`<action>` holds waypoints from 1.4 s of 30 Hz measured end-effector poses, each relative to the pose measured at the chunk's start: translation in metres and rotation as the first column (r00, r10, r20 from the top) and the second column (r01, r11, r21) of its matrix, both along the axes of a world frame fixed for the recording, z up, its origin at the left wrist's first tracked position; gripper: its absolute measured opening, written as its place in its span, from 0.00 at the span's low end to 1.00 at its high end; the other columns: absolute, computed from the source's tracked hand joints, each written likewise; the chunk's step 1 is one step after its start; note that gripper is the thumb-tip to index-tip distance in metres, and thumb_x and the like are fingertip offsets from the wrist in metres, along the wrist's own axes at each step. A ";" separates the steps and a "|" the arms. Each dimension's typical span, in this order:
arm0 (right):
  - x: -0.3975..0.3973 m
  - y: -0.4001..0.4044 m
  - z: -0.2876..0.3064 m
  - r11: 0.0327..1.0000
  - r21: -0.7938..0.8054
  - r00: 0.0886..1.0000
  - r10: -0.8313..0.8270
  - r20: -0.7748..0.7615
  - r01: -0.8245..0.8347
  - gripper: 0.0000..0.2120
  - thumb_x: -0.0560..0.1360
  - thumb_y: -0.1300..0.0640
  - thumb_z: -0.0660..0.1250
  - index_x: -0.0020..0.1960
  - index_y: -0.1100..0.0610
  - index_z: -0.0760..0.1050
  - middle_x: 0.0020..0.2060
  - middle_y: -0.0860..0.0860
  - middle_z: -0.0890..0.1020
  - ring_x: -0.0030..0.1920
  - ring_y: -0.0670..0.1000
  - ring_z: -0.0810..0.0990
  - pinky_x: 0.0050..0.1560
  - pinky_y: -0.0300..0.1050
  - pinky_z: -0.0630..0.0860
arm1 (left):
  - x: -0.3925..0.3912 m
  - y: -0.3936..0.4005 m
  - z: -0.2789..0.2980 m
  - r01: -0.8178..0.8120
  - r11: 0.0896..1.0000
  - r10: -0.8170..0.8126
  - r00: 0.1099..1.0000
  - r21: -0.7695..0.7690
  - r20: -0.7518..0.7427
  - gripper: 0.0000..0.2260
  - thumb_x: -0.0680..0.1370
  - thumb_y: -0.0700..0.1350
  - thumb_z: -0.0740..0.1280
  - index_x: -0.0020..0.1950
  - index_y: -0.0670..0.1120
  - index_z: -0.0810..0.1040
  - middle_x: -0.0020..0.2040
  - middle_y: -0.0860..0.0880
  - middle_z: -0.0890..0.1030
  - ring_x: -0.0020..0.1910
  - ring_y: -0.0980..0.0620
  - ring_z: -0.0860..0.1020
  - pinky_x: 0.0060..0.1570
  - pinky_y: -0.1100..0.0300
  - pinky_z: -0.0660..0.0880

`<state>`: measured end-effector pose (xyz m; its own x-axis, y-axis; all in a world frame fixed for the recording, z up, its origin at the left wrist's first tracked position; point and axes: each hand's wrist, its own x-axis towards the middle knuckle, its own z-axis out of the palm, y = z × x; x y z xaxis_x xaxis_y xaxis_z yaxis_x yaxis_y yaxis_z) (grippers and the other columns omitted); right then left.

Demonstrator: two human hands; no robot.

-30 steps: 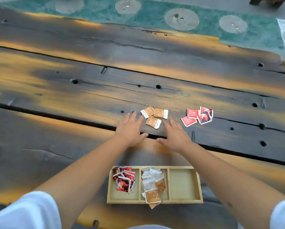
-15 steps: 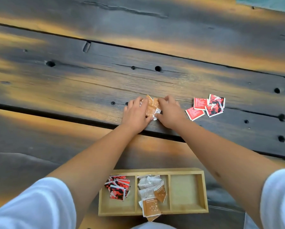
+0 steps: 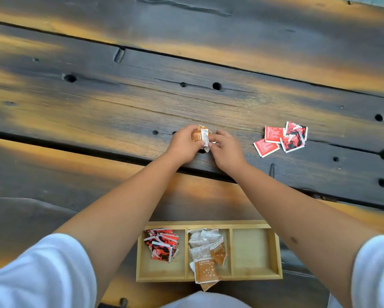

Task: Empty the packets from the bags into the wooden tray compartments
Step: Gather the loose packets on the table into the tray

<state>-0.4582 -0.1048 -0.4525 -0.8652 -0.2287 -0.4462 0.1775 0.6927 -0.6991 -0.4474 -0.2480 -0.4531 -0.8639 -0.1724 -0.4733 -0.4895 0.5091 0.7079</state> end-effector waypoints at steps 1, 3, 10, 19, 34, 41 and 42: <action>0.002 -0.001 0.002 1.000 -0.016 1.000 -0.023 0.012 0.024 0.09 0.78 0.61 0.65 0.54 0.55 0.83 0.57 0.53 0.81 0.47 0.52 0.80 0.52 0.42 0.71 | 0.001 -0.001 0.002 -0.023 0.999 0.023 1.000 0.043 0.013 0.19 0.74 0.40 0.72 0.64 0.47 0.77 0.57 0.47 0.80 0.53 0.48 0.78 0.54 0.56 0.74; 0.006 -0.003 0.006 0.995 -0.035 0.995 -0.088 0.044 0.090 0.06 0.76 0.60 0.67 0.52 0.54 0.80 0.46 0.51 0.83 0.44 0.51 0.78 0.47 0.42 0.68 | 0.005 -0.002 0.006 -0.047 0.994 0.045 0.999 0.101 0.016 0.15 0.74 0.38 0.72 0.59 0.47 0.78 0.51 0.48 0.81 0.48 0.49 0.78 0.50 0.56 0.74; 0.025 0.010 0.027 0.993 -0.105 0.998 -0.041 0.055 0.047 0.22 0.73 0.56 0.73 0.66 0.54 0.74 0.54 0.51 0.81 0.54 0.50 0.78 0.59 0.49 0.74 | 0.036 0.003 0.026 -0.003 0.972 -0.004 0.999 0.236 0.033 0.11 0.74 0.39 0.73 0.52 0.48 0.75 0.45 0.50 0.80 0.43 0.51 0.77 0.48 0.51 0.77; 0.106 0.044 0.078 0.995 -0.057 0.994 0.082 -0.067 -0.086 0.05 0.73 0.55 0.74 0.46 0.53 0.78 0.38 0.53 0.83 0.37 0.55 0.81 0.45 0.53 0.78 | 0.133 0.020 0.078 0.149 0.935 -0.142 0.989 0.322 -0.044 0.08 0.76 0.38 0.69 0.52 0.49 0.76 0.45 0.50 0.80 0.46 0.53 0.77 0.53 0.56 0.75; 0.227 0.069 0.066 0.883 0.290 0.908 0.410 -0.092 -0.369 0.06 0.76 0.56 0.66 0.51 0.55 0.78 0.45 0.54 0.84 0.48 0.59 0.80 0.43 0.49 0.75 | 0.269 0.052 0.077 0.423 0.889 -0.429 0.903 -0.176 0.006 0.21 0.78 0.44 0.68 0.71 0.48 0.70 0.63 0.45 0.78 0.61 0.44 0.75 0.55 0.55 0.71; 0.236 0.072 0.062 0.845 0.308 0.872 0.482 -0.085 -0.437 0.10 0.76 0.61 0.63 0.55 0.59 0.81 0.49 0.58 0.80 0.50 0.59 0.78 0.48 0.50 0.74 | 0.297 0.052 0.061 0.551 0.645 -0.638 0.770 -0.530 0.024 0.33 0.72 0.57 0.71 0.73 0.51 0.63 0.68 0.49 0.71 0.66 0.46 0.69 0.61 0.50 0.71; 0.238 0.072 0.061 0.844 0.301 0.870 0.487 -0.082 -0.444 0.10 0.76 0.61 0.63 0.55 0.59 0.81 0.49 0.58 0.80 0.51 0.59 0.78 0.48 0.50 0.75 | 0.296 0.051 0.058 0.529 0.653 -0.629 0.777 -0.542 0.000 0.28 0.74 0.55 0.70 0.71 0.51 0.67 0.65 0.49 0.72 0.64 0.46 0.70 0.58 0.51 0.72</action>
<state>-0.2205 -0.0324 -0.3911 -0.7469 -0.5138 -0.4221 -0.3039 0.8284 -0.4706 -0.1511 -0.1967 -0.3953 -0.9237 0.2317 -0.3050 0.1300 0.9387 0.3192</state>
